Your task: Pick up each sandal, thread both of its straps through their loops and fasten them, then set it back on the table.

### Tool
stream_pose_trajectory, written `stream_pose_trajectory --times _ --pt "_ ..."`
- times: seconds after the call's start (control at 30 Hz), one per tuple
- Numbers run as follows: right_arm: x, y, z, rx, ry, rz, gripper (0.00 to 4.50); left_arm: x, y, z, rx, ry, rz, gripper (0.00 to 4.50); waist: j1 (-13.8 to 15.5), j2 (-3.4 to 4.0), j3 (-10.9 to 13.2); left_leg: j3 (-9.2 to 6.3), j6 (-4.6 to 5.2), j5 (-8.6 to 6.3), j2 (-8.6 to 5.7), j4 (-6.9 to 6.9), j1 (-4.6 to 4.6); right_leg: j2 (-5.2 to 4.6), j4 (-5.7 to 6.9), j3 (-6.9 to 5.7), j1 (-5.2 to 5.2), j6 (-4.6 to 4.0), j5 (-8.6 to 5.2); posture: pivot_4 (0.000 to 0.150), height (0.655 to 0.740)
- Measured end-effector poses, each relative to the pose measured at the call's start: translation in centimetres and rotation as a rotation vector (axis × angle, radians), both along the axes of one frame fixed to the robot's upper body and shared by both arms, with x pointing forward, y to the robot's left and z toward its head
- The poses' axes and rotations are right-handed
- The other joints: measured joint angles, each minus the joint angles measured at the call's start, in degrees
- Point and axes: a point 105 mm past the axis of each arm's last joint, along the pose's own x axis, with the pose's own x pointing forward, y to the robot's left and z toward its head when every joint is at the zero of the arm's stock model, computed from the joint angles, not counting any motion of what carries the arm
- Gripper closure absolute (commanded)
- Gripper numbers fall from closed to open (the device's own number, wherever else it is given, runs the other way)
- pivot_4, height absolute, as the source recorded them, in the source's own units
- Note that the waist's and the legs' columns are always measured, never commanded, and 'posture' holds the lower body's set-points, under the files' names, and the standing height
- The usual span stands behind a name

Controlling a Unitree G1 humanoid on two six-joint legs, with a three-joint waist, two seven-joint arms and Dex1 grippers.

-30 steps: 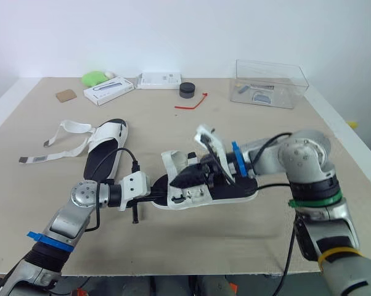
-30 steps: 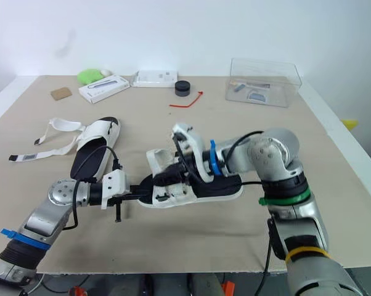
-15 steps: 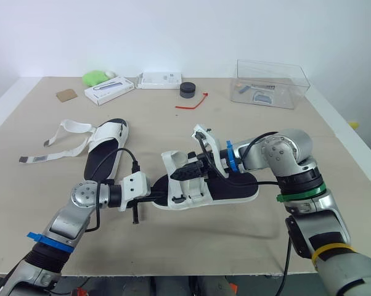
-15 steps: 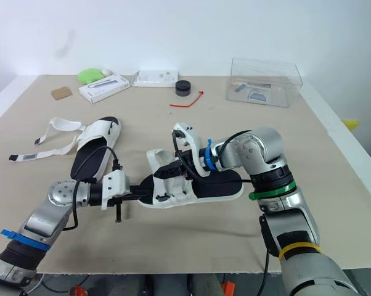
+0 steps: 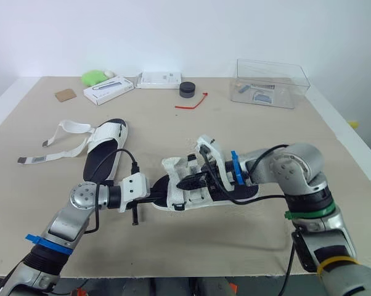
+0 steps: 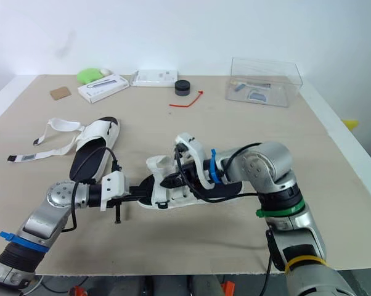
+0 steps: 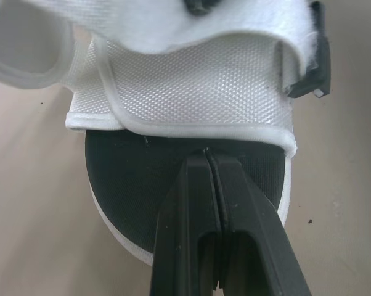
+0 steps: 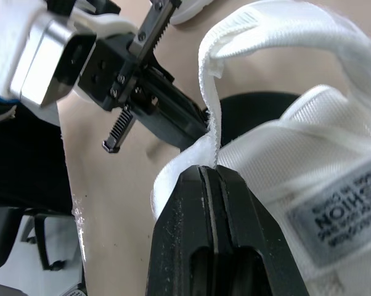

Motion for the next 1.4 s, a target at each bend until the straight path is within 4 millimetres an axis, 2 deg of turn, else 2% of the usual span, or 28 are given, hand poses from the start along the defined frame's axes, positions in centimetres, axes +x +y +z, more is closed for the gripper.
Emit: stream_pose_trajectory --times 0.2,0.5,0.7,0.73,0.77,0.8,0.83,0.87,0.9,1.0,1.23,1.4 --pt "-0.5 -0.3 -0.8 -0.014 -0.054 -0.029 4.36 0.1 0.0 0.0 0.003 0.0 -0.006 4.5 0.0 0.03 -0.04 0.0 0.0 0.0 -0.01 0.0 0.03 0.1 0.0 0.0 0.02 0.05 -0.07 0.15 0.74" --pt "0.7 0.5 -0.1 0.012 -0.122 -0.055 4.36 0.3 0.0 0.0 0.009 0.006 -0.011 4.5 -0.01 0.03 -0.04 0.02 0.0 0.01 -0.02 0.03 0.08 0.22 0.03 0.01 0.04 0.05 -0.07 0.15 0.74" --pt "0.6 0.9 -0.2 0.023 -0.105 -0.047 4.36 0.3 0.1 0.0 0.009 0.006 -0.011 4.5 -0.01 0.03 -0.04 0.02 0.0 0.01 0.0 0.02 0.09 0.24 0.05 0.02 0.04 0.03 -0.07 0.15 0.74" --pt "0.5 0.9 -0.2 0.025 -0.099 -0.046 3.83 0.2 0.1 0.0 0.009 0.007 -0.01 4.5 -0.01 0.03 -0.04 0.02 0.0 0.01 0.0 0.02 0.09 0.24 0.05 0.02 0.04 0.03 -0.06 0.15 0.74" --pt "0.4 1.0 -0.2 0.026 -0.09 -0.042 3.62 0.2 0.1 0.0 0.008 0.007 -0.009 4.5 -0.01 0.03 -0.04 0.02 0.0 0.01 0.0 0.02 0.09 0.24 0.05 0.03 0.04 0.02 -0.06 0.15 0.74" --pt "0.3 1.0 -0.3 0.026 -0.078 -0.035 3.07 0.2 0.1 -0.1 0.008 0.008 -0.008 4.5 -0.01 0.03 -0.04 0.02 0.0 0.01 0.0 0.02 0.09 0.23 0.05 0.03 0.04 0.02 -0.06 0.15 0.74" --pt "0.1 1.1 -0.3 0.027 -0.067 -0.026 2.81 0.2 0.1 -0.1 0.008 0.009 -0.008 4.5 -0.01 0.03 -0.04 0.02 0.0 0.01 0.0 0.02 0.09 0.23 0.05 0.03 0.04 0.02 -0.06 0.15 0.74" --pt "-0.1 1.2 -0.3 0.029 -0.056 -0.014 2.24 0.1 0.1 -0.2 0.008 0.011 -0.006 4.5 -0.01 0.03 -0.04 0.01 0.0 0.01 0.0 0.02 0.09 0.23 0.05 0.03 0.04 0.01 -0.06 0.15 0.74" --pt "-0.2 1.2 -0.3 0.031 -0.054 -0.011 1.93 0.2 0.1 -0.2 0.007 0.011 -0.005 4.5 -0.01 0.03 -0.04 0.02 0.0 0.01 0.0 0.02 0.09 0.23 0.05 0.03 0.04 0.01 -0.06 0.15 0.74" --pt "-0.8 1.1 -0.1 0.046 -0.021 0.019 1.93 0.1 0.1 -0.2 0.006 0.011 -0.001 4.5 -0.01 0.03 -0.04 0.01 0.0 0.01 0.0 0.03 0.09 0.23 0.06 0.03 0.04 0.01 -0.06 0.15 0.74" --pt "-0.9 0.7 0.3 0.068 0.015 0.003 1.93 0.2 0.2 -0.1 0.006 0.007 0.001 4.5 -0.01 0.03 -0.04 0.02 0.0 0.01 0.01 0.03 0.11 0.25 0.09 0.04 0.04 0.01 -0.06 0.15 0.74" --pt "-0.2 0.9 0.2 0.074 0.036 -0.023 3.99 0.3 0.1 0.0 0.007 0.005 -0.002 4.5 -0.03 0.03 -0.04 0.02 -0.01 0.03 0.0 0.04 0.12 0.25 0.11 0.03 0.04 -0.01 -0.04 0.15 0.74"
